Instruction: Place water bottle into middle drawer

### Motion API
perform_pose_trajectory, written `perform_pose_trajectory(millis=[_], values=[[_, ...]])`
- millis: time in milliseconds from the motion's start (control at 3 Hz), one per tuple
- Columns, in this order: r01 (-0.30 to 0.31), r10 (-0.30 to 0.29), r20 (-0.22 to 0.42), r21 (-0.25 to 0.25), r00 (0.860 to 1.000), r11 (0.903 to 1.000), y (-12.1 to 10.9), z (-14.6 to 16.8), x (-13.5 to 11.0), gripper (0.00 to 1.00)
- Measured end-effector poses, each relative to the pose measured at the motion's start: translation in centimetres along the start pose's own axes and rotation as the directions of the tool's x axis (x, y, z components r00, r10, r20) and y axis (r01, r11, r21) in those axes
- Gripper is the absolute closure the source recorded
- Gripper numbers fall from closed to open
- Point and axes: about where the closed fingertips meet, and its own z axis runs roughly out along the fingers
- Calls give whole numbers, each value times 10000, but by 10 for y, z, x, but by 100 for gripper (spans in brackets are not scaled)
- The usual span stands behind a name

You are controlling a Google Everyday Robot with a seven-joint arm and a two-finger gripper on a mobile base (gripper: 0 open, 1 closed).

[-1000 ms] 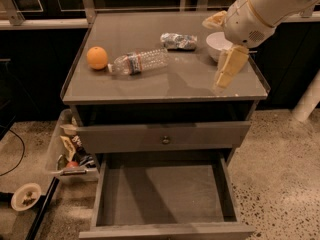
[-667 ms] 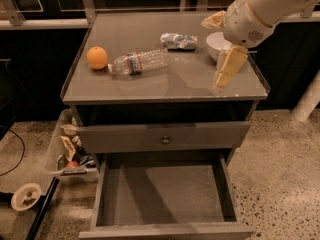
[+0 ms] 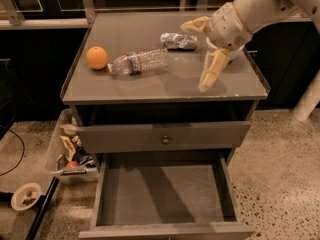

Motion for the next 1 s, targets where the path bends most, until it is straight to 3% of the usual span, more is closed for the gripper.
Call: perform_pose_trajectory(millis=[333,667,1000], values=[[753,-594,2111,-680,9757,9948,-22,36,-2,0],[1133,-808,3472,-743,9343,9908,-46,53,-9,0],[574,-445,3015,-339,9524,9978,-78,56,-15,0]])
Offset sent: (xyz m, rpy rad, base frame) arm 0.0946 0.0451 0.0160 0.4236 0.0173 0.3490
